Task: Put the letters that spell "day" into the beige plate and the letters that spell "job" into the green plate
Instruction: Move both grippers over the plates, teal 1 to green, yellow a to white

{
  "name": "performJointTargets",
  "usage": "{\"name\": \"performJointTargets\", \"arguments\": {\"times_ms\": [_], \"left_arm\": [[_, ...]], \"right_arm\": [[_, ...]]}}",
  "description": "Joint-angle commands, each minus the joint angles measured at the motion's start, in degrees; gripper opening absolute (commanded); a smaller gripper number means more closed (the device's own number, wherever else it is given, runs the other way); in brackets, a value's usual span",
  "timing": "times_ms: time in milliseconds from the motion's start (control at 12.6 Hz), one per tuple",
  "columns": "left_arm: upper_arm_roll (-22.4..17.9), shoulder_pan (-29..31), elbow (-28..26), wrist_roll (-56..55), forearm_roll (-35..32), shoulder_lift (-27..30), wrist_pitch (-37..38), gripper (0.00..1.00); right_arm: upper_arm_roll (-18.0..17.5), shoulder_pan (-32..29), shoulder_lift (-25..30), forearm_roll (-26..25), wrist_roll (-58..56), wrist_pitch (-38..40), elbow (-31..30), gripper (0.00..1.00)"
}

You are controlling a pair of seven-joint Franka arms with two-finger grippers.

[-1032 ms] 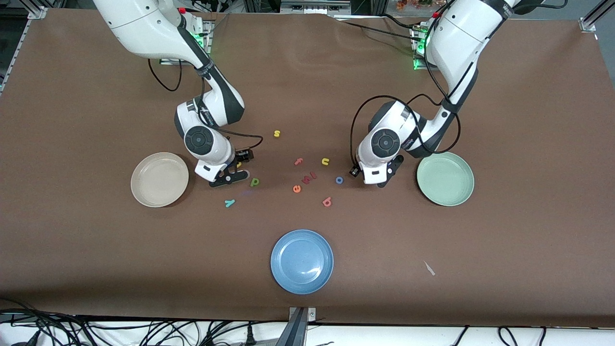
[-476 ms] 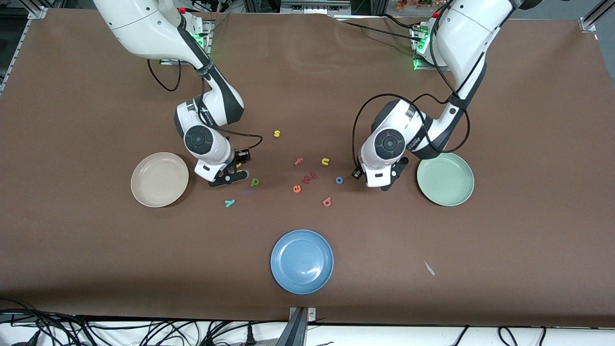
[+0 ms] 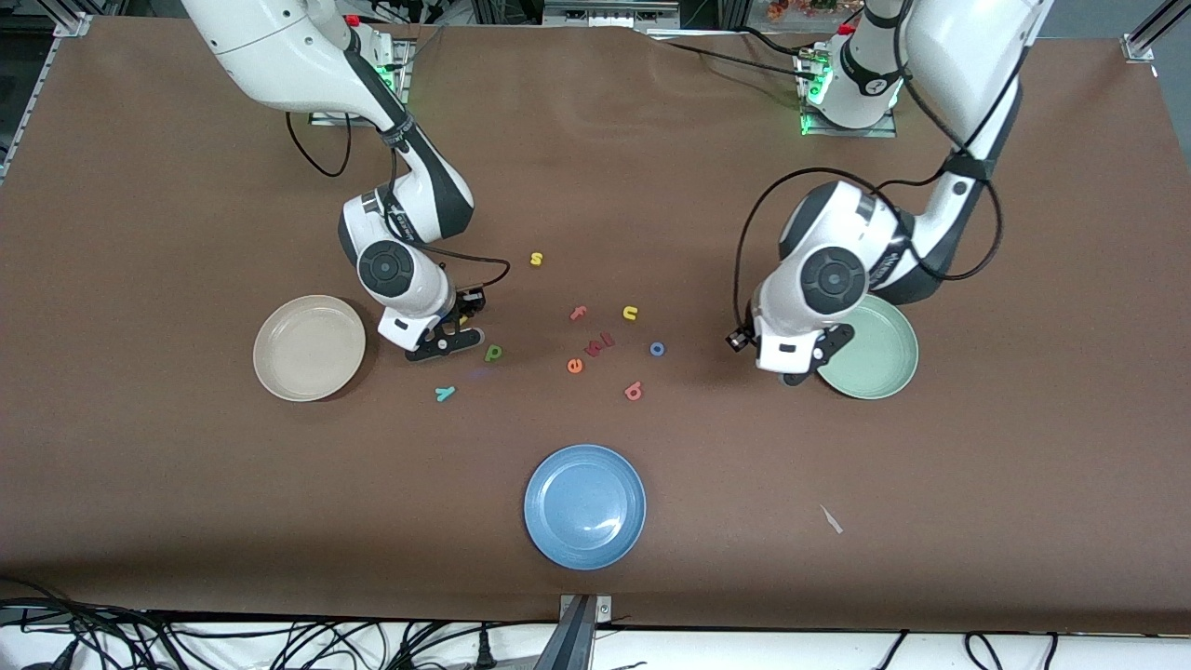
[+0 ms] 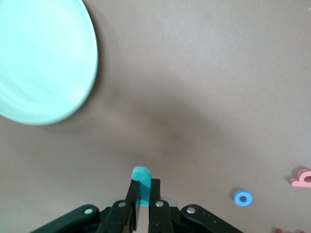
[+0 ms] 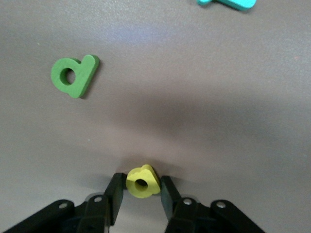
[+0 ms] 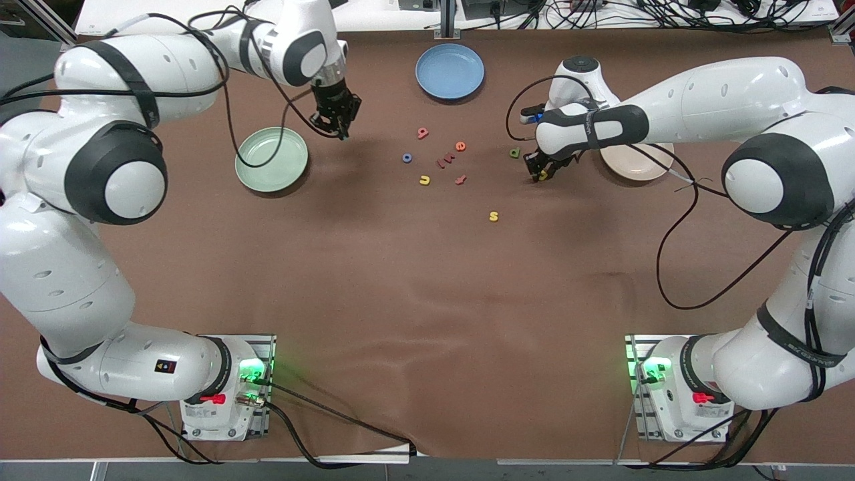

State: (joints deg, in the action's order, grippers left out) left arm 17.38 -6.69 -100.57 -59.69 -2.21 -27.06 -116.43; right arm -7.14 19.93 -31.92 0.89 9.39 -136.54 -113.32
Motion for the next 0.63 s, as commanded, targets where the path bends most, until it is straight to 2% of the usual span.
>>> {"name": "performJointTargets", "arguments": {"times_ms": [0,556], "left_arm": [[-0.2,3.5,-3.3,13.1,-0.6,3.9,0.9,0.0],[-4.2,10.7,-9.6,53.1,-0.7,5.3,0.8,0.0]], "right_arm": [[0.2,0.3,0.0,-0.8,1.2,-1.2,-1.3,0.31],[0.5,0.1,1.4,-0.7,0.8,1.3,0.1,0.2]]}}
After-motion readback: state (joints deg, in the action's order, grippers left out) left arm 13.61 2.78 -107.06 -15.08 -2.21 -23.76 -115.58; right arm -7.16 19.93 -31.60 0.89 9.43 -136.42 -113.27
